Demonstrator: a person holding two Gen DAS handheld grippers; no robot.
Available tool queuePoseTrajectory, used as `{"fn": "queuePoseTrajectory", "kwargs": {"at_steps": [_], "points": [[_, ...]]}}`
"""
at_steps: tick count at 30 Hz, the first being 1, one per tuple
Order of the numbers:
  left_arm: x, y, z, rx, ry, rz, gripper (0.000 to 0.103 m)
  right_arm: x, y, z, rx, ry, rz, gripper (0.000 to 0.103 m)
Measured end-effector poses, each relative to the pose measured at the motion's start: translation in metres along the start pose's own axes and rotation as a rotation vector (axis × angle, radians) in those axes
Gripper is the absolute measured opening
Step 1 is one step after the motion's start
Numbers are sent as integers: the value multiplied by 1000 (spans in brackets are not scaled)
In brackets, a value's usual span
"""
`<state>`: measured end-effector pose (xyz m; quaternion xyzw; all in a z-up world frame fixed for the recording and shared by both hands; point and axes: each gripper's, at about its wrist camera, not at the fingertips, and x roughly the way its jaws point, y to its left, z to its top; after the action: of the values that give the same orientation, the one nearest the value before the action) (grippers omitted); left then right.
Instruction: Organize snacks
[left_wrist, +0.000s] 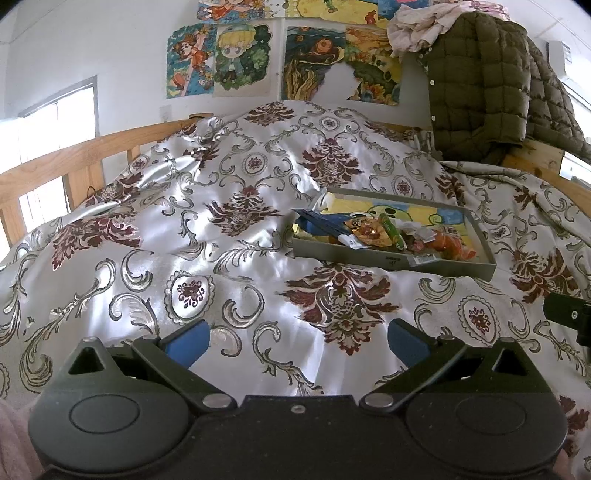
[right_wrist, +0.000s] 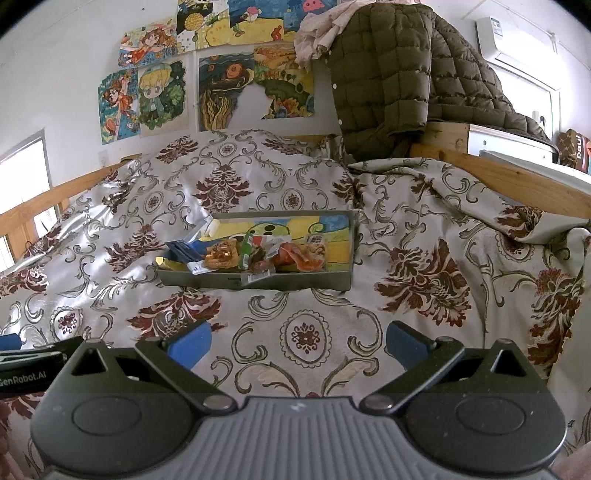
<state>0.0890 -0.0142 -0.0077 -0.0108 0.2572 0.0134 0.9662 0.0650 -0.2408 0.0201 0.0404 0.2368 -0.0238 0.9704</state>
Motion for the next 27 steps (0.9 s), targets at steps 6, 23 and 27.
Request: {"fn": "queuePoseTrajectory", "kwargs": {"at_steps": [6, 23, 27], "points": [[0, 1, -1, 0, 4, 2, 102, 1, 0, 0, -1, 3, 0, 103], [1, -1, -3, -2, 9, 8, 102, 1, 2, -2, -12, 8, 7, 103], [1, -1, -3, -5, 9, 8, 102, 2, 3, -2, -12, 9, 6, 103]]}}
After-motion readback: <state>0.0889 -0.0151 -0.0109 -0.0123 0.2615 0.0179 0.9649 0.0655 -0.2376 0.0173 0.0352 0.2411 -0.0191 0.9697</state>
